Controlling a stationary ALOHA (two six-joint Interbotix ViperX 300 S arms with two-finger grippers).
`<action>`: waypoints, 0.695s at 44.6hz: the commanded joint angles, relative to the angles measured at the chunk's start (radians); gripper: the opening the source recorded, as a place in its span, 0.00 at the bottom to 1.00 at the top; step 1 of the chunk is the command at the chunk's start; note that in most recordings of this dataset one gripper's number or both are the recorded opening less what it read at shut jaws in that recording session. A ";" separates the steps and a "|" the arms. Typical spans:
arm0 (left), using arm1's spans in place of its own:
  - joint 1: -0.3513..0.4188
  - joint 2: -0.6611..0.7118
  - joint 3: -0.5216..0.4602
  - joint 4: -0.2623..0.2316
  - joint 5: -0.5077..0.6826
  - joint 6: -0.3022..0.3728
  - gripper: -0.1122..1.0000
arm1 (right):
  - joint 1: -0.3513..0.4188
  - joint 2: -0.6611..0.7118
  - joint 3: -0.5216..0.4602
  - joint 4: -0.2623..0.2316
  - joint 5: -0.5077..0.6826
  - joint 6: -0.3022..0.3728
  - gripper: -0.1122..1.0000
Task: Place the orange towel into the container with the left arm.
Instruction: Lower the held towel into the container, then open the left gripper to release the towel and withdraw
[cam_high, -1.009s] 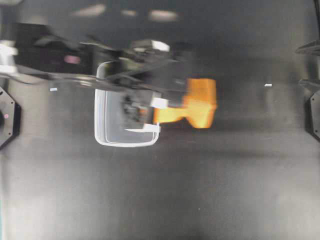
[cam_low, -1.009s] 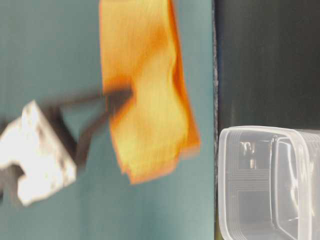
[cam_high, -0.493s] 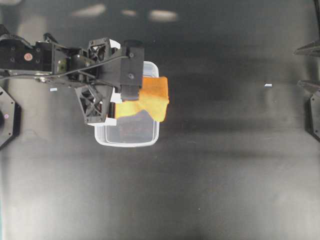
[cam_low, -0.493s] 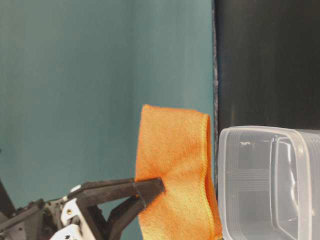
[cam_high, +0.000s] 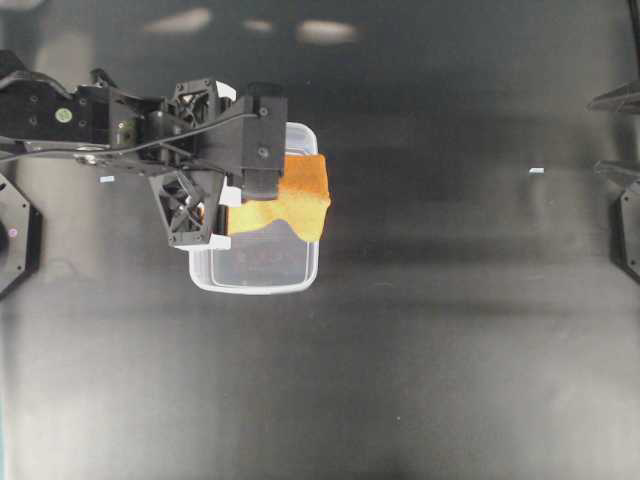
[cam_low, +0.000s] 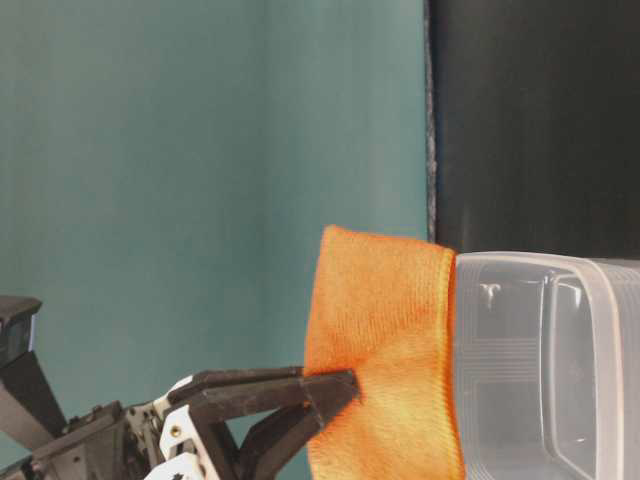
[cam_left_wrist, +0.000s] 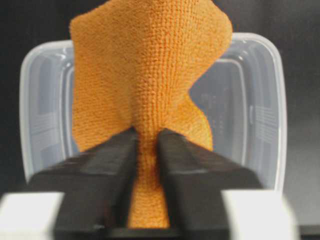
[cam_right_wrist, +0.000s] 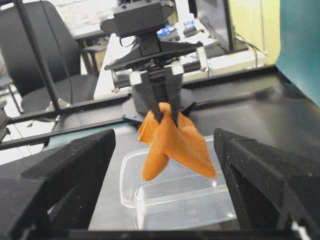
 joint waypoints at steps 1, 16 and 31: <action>0.003 0.006 -0.006 0.003 -0.008 -0.002 0.39 | -0.002 0.009 -0.008 0.005 -0.012 0.002 0.79; 0.000 0.009 -0.020 0.003 -0.017 -0.003 0.90 | -0.002 0.008 -0.006 0.003 -0.012 0.002 0.79; -0.046 -0.227 0.021 0.003 -0.048 -0.008 0.88 | -0.002 0.006 -0.002 0.003 -0.012 -0.003 0.79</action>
